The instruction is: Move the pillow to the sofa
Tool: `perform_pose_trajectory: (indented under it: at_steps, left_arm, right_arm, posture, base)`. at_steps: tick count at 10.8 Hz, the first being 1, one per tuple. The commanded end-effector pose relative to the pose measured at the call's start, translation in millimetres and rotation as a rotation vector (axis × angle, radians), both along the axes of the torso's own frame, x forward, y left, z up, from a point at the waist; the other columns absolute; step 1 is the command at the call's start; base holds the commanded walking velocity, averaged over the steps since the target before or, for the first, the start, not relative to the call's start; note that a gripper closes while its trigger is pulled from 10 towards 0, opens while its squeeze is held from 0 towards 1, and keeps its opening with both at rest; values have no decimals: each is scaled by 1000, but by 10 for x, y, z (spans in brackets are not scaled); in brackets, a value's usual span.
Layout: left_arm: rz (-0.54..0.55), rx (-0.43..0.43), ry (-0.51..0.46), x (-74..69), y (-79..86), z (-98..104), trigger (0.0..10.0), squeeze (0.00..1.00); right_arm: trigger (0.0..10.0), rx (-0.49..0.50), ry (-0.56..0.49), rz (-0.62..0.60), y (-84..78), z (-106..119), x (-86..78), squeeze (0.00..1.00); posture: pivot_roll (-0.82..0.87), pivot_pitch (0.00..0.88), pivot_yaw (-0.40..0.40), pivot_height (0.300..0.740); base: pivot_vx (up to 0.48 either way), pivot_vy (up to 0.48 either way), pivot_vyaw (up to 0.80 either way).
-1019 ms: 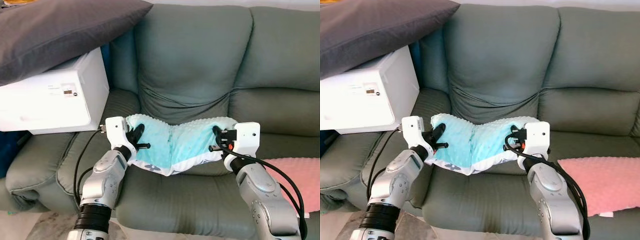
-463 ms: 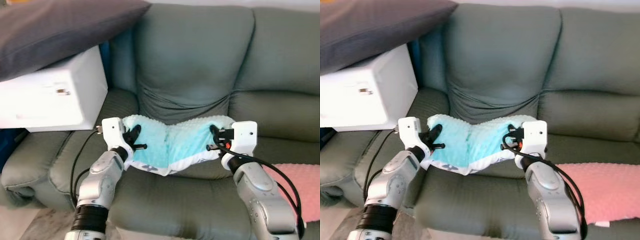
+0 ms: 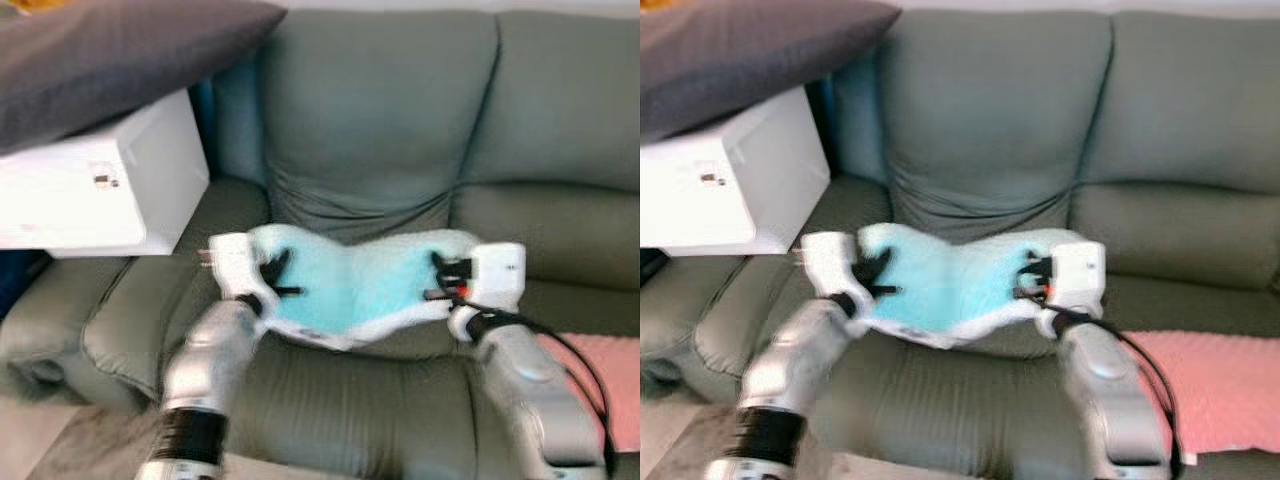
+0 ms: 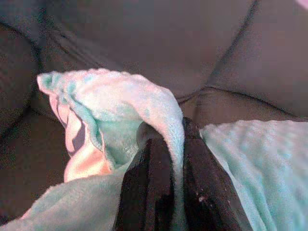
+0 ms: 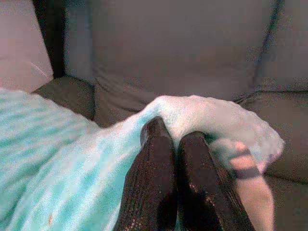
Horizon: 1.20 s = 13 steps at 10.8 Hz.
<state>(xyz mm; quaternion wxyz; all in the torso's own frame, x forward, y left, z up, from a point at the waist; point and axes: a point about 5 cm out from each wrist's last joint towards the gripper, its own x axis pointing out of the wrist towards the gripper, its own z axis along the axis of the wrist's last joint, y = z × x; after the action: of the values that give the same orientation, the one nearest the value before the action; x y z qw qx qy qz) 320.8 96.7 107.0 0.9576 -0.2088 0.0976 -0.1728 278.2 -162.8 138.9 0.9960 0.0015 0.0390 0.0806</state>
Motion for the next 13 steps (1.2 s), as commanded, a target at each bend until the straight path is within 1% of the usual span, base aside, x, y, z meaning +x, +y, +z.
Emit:
perform_pose_trajectory:
  at_steps: [1,5,8,10,11,12,13]
  left_arm:
    - [15,9,-21,27,64,61,10000,0]
    - [20,19,-19,42,79,68,10000,0]
    - [45,61,-15,83,123,33,10000,0]
    - [57,81,-12,154,144,20,10000,0]
    - [64,78,-9,215,161,28,10000,0]
    - [62,62,-9,245,150,30,10000,0]
    - [47,50,-8,262,120,17,10000,0]
  right_arm:
    - [10000,15,-23,28,72,52,14,0]
    - [10000,20,-21,30,91,40,26,0]
    - [10000,23,-7,21,97,23,15,0]
    - [10000,26,3,23,115,0,-13,0]
    - [10000,36,24,20,125,-31,-34,0]
    - [10000,53,1,22,141,-17,-87,0]
    - [10000,52,5,25,168,-27,-121,0]
  posture:
    - [-248,22,30,740]
    - [-244,22,32,740]
    - [-245,29,35,740]
    - [-243,45,38,740]
    - [-242,56,41,740]
    - [-244,77,48,740]
    - [-251,102,55,740]
  base:
    - [0,0,0]
    - [0,0,0]
    - [0,0,-788]
    - [0,0,-784]
    - [0,0,-750]
    - [0,0,-444]
    - [0,0,0]
